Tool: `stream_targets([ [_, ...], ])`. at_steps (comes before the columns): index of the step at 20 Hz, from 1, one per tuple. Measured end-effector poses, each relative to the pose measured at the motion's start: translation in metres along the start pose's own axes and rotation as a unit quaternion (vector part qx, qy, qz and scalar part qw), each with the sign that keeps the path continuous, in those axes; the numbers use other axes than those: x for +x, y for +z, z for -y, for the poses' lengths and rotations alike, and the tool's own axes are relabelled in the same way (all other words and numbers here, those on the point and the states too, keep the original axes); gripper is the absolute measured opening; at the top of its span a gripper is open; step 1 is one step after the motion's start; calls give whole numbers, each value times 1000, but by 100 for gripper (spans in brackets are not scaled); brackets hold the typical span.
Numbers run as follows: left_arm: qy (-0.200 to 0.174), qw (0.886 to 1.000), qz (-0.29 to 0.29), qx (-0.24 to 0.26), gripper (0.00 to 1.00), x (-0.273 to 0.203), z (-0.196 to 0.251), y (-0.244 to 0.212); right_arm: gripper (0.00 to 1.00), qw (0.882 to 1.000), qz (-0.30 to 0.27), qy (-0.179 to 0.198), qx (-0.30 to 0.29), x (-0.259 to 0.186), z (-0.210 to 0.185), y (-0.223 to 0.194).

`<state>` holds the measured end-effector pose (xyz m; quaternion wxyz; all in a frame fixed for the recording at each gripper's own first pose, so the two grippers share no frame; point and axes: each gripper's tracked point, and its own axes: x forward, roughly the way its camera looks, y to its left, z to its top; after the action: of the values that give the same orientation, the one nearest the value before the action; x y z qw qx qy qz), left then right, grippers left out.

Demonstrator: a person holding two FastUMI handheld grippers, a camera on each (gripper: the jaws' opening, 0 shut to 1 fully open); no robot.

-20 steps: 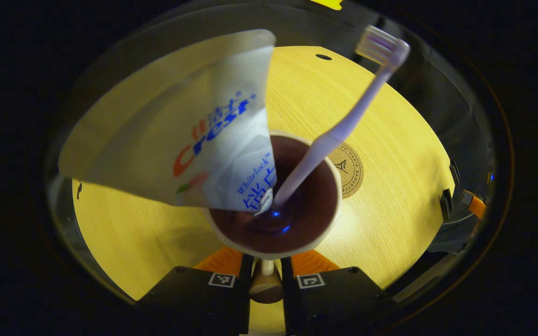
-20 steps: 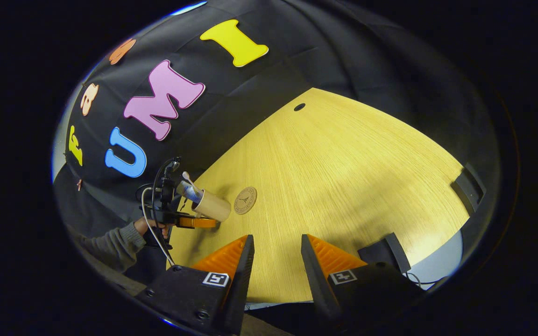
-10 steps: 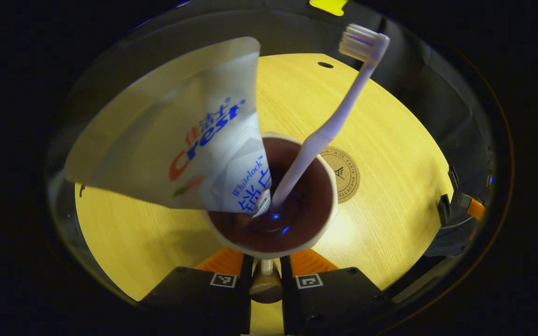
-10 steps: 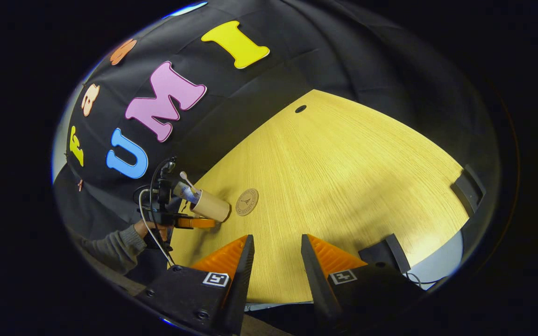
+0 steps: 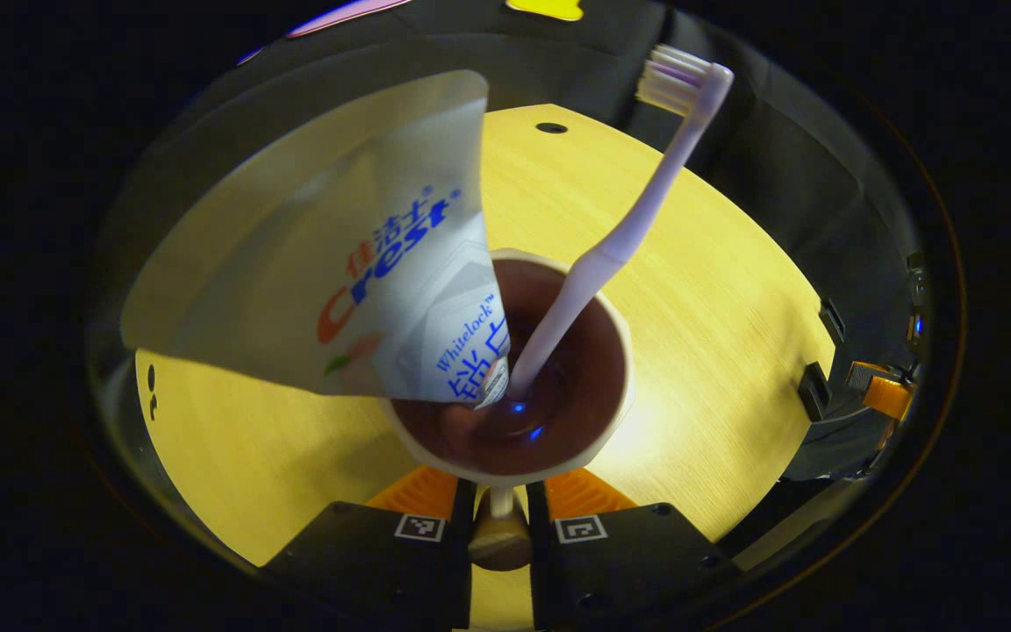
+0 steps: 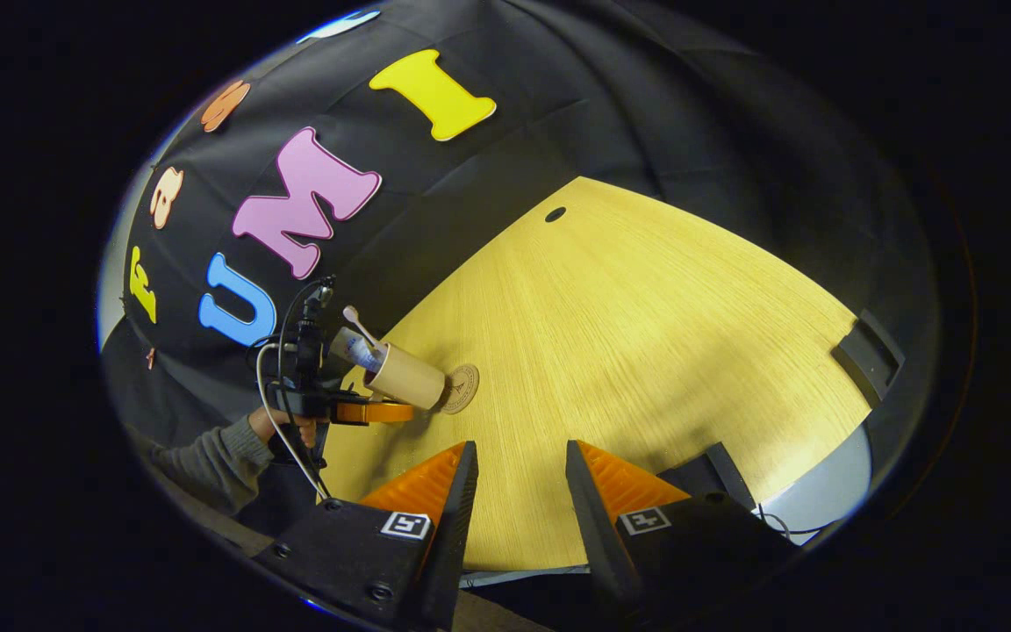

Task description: Put the toothbrush and toothpaste on the desktop into the cup, then pick up the cup and place it on the coaster on the desktop.

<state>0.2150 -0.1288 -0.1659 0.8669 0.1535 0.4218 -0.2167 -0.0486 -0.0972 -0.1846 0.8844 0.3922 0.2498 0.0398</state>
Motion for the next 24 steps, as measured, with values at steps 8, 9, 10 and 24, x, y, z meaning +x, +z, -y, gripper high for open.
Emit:
stream_targets([
  [8, -3, 1000, -11, 22, 31, 15, 18, 10, 63, 1000, 12, -12, 26, -19, 18, 1],
  [9, -1, 1000, -15, 21, 31, 16, 19, 11, 63, 999, 12, -14, 30, -21, 21, 0],
  [10, 2, 1000, -18, 20, 31, 19, 20, 11, 63, 999, 12, -14, 34, -22, 22, 1],
  [24, -1, 1000, -6, 4, 77, 11, 25, 10, 63, 999, 5, -9, 48, -24, 24, 2],
])
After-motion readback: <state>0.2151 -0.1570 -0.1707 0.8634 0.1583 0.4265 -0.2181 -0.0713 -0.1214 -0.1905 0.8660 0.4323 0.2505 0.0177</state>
